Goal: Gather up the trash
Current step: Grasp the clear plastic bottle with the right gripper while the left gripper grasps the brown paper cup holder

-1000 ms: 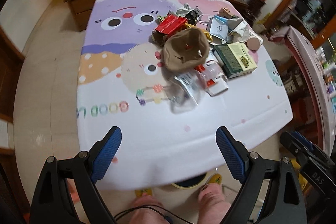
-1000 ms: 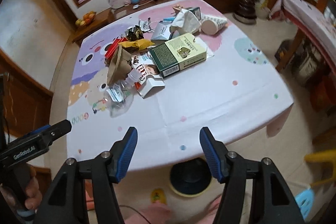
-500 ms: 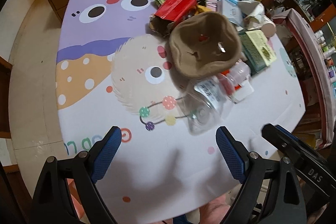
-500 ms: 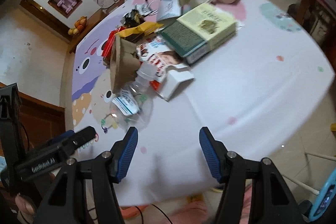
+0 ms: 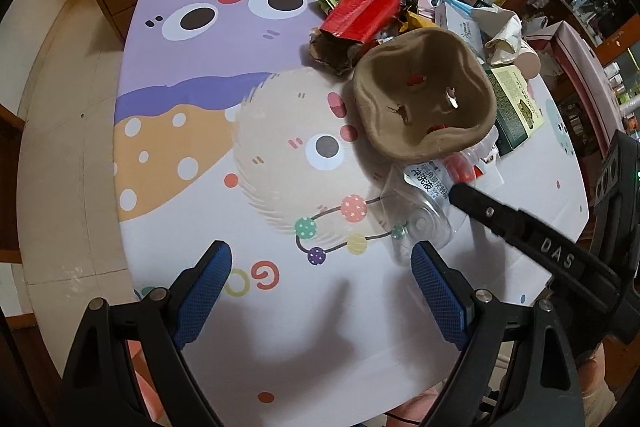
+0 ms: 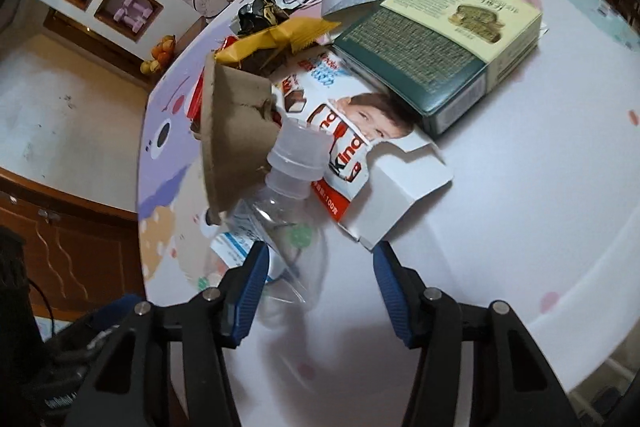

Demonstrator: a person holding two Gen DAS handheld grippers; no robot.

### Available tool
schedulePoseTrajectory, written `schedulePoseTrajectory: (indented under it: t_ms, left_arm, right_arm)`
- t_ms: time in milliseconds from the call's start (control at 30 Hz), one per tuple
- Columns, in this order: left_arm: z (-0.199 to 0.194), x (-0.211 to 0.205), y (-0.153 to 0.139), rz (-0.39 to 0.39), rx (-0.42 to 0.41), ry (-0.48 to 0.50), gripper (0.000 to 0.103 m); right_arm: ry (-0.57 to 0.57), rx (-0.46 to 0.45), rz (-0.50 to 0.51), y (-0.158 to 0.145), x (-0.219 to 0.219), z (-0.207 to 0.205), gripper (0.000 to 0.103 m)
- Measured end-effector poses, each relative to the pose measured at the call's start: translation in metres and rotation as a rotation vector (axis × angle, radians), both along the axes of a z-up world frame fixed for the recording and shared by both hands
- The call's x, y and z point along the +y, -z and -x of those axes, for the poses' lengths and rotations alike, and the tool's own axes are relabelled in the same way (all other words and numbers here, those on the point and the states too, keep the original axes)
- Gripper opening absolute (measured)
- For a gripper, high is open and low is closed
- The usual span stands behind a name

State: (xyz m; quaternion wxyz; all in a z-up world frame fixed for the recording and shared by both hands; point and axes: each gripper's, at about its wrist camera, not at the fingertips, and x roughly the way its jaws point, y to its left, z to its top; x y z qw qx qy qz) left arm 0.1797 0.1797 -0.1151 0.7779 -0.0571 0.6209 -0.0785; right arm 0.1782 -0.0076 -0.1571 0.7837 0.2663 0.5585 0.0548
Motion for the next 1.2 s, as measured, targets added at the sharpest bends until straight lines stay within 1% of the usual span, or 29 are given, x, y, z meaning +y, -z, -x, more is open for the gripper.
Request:
schedulePoseTrajectory:
  t_ms: [33, 200, 267, 300, 333, 500, 633, 733, 867, 1067, 1133, 1167, 1200]
  left_arm:
    - [0.0, 0.001, 0.0, 0.001, -0.002, 0.002, 0.09]
    - [0.003, 0.004, -0.002, 0.0, -0.009, 0.008, 0.09]
    - [0.004, 0.004, -0.003, 0.001, -0.01, 0.013, 0.09]
    - [0.004, 0.004, -0.003, 0.001, -0.011, 0.015, 0.09]
    - [0.004, 0.004, -0.004, 0.002, -0.013, 0.018, 0.09]
    - [0.003, -0.004, -0.012, 0.005, -0.036, 0.046, 0.09]
    - [-0.005, -0.021, -0.018, 0.002, -0.06, 0.084, 0.09]
    - [-0.013, -0.035, -0.02, -0.001, -0.069, 0.097, 0.09]
    - [-0.028, -0.055, -0.02, -0.027, -0.09, 0.107, 0.09]
    - [-0.056, -0.078, -0.014, -0.062, -0.111, 0.087, 0.09]
    - [-0.065, -0.084, -0.011, -0.059, -0.117, 0.08, 0.082]
    - [-0.068, -0.086, -0.009, -0.062, -0.113, 0.076, 0.068]
    - [-0.071, -0.088, -0.006, -0.064, -0.1, 0.07, 0.05]
  right_arm:
    - [0.002, -0.002, -0.012, 0.001, 0.001, -0.001, 0.055]
    - [-0.029, -0.036, 0.002, 0.002, 0.015, -0.004, 0.054]
    - [-0.055, -0.041, 0.002, 0.003, 0.021, -0.005, 0.042]
    - [-0.073, -0.041, -0.015, 0.004, 0.023, -0.005, 0.031]
    - [-0.083, -0.038, -0.021, 0.005, 0.024, -0.003, 0.027]
    - [-0.094, -0.051, -0.01, -0.007, 0.017, 0.016, 0.025]
    - [-0.084, -0.061, 0.023, -0.023, -0.003, 0.032, 0.024]
    - [-0.048, -0.081, 0.063, -0.035, -0.022, 0.036, 0.024]
    - [0.009, -0.117, 0.114, -0.049, -0.048, 0.039, 0.024]
    - [0.05, -0.131, 0.13, -0.055, -0.072, 0.045, 0.024]
    - [0.048, -0.129, 0.135, -0.054, -0.075, 0.047, 0.024]
    - [0.047, -0.128, 0.136, -0.054, -0.073, 0.047, 0.024]
    - [0.046, -0.125, 0.136, -0.054, -0.074, 0.049, 0.024]
